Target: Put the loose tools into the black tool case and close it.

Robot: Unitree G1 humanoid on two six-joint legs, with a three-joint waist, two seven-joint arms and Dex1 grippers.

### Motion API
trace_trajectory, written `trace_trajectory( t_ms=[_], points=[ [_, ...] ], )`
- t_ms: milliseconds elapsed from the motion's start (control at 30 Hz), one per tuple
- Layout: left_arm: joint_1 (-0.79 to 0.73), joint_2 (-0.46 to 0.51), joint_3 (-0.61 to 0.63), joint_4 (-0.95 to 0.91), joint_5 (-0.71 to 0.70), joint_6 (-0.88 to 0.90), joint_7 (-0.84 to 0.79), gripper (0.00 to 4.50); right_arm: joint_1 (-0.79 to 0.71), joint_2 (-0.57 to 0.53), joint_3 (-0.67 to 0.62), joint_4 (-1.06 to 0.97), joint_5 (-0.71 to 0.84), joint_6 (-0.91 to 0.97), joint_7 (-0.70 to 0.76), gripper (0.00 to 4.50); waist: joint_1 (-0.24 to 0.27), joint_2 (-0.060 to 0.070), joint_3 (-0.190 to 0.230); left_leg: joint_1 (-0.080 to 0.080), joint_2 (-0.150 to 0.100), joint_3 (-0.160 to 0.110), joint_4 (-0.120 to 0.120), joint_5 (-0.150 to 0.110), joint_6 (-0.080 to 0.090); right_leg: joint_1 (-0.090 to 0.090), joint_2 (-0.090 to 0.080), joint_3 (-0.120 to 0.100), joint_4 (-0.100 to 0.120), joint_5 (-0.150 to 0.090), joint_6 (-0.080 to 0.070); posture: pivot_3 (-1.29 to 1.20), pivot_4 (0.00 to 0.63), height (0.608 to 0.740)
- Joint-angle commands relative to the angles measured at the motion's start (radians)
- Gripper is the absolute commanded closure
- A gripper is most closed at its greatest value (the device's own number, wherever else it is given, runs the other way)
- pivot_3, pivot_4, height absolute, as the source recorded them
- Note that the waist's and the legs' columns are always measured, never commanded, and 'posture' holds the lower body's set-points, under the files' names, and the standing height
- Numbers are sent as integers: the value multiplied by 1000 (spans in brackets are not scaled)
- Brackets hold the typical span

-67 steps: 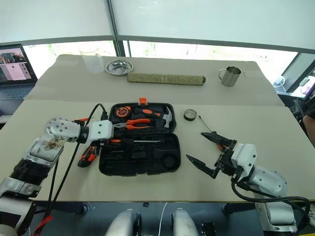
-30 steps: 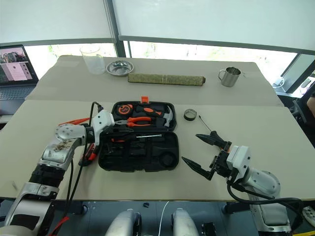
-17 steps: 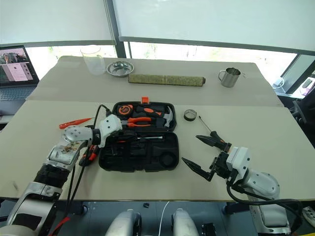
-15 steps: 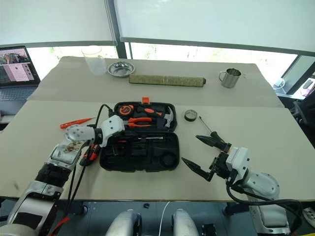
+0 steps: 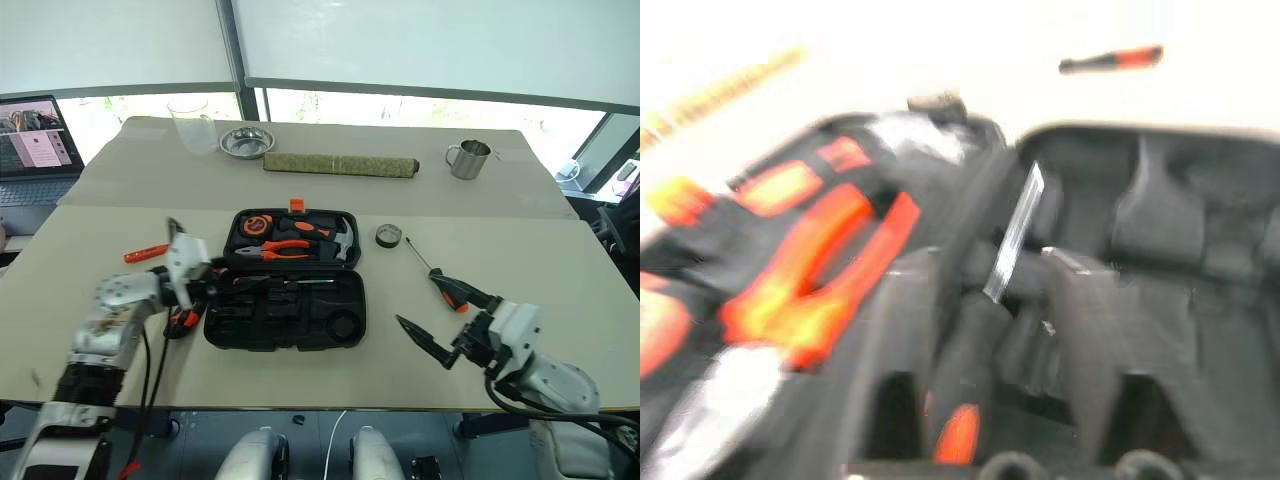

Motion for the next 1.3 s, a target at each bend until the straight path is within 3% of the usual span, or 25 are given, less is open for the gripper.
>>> trace_trajectory(
  t_ms=[33, 100, 233, 367, 500, 600, 867, 900, 1033, 1200, 1300],
  points=[
    [120, 73, 96, -95, -112, 27, -91, 429, 68, -14, -104, 40, 6, -47, 11, 0, -5, 1, 0, 1, 0, 0, -1, 0, 0, 0, -1, 0, 0, 0, 0, 0, 150, 740],
    [249, 139, 139, -156, -141, -18, -205, 62, 116, -10, -142, 71, -7, -55, 1, 0, -8, 1, 1, 1, 0, 1, -1, 0, 0, 0, -1, 0, 0, 0, 0, 0, 150, 740],
    [325, 173, 204, -226, -206, 13, -200, 62, 141, -9, -159, 95, -29, -38, -38, 0, -4, 2, 1, 2, 2, 1, -3, 0, 0, 0, -2, 1, -3, -2, -1, 0, 150, 740],
    [350, 166, 234, -220, -233, 53, -176, 62, 62, -65, -119, 66, -26, 96, -76, 0, -5, 3, 2, 4, 2, 1, -2, 1, 0, 1, -2, 2, -3, -7, 2, 0, 150, 740],
    [355, 150, 224, -245, -259, 97, -158, 62, -143, -215, -21, 111, -83, 379, -137, 0, -19, 4, 3, 5, 2, 3, -3, 1, 1, 0, -2, 6, -3, -4, 3, 0, 150, 740],
    [329, 136, 206, -265, -264, 109, -137, 62, -381, -296, 128, 240, -140, 576, -118, 0, -23, 3, 4, 5, 1, 4, -3, 1, 1, 0, -2, 6, -3, -1, 1, 0, 150, 740],
    [309, 115, 173, -279, -250, 104, -124, 62, -702, -252, 361, 507, -288, 709, -114, 0, -7, 2, 4, -4, 0, 5, -9, 0, 2, -7, 1, 3, -8, 0, -1, 0, 150, 740],
    [309, 114, 170, -284, -249, 104, -119, 0, -725, -241, 379, 539, -306, 719, -124, 537, -7, 2, 4, -7, 0, 5, -9, 0, 2, -10, 0, 3, -8, 1, -1, 0, 150, 740],
    [316, 120, 174, -299, -258, 112, -112, 0, -747, -234, 394, 561, -321, 776, -120, 1773, -9, 0, 3, -11, 0, 5, -9, 0, 2, -14, -1, 5, -8, 3, 2, 0, 150, 740],
    [315, 120, 178, -307, -272, 119, -106, 0, -707, -261, 315, 515, -309, 818, -179, 3495, -2, 0, 3, -10, 0, 6, -8, 0, 2, -12, -2, 4, -8, 4, 3, 0, 150, 740],
    [305, 109, 183, -315, -287, 126, -88, 0, -674, -283, 250, 475, -294, 774, -188, 3551, 5, 0, 3, -11, -1, 7, -7, 0, 2, -12, -2, 4, -8, 4, 3, 0, 150, 740]
  ],
)
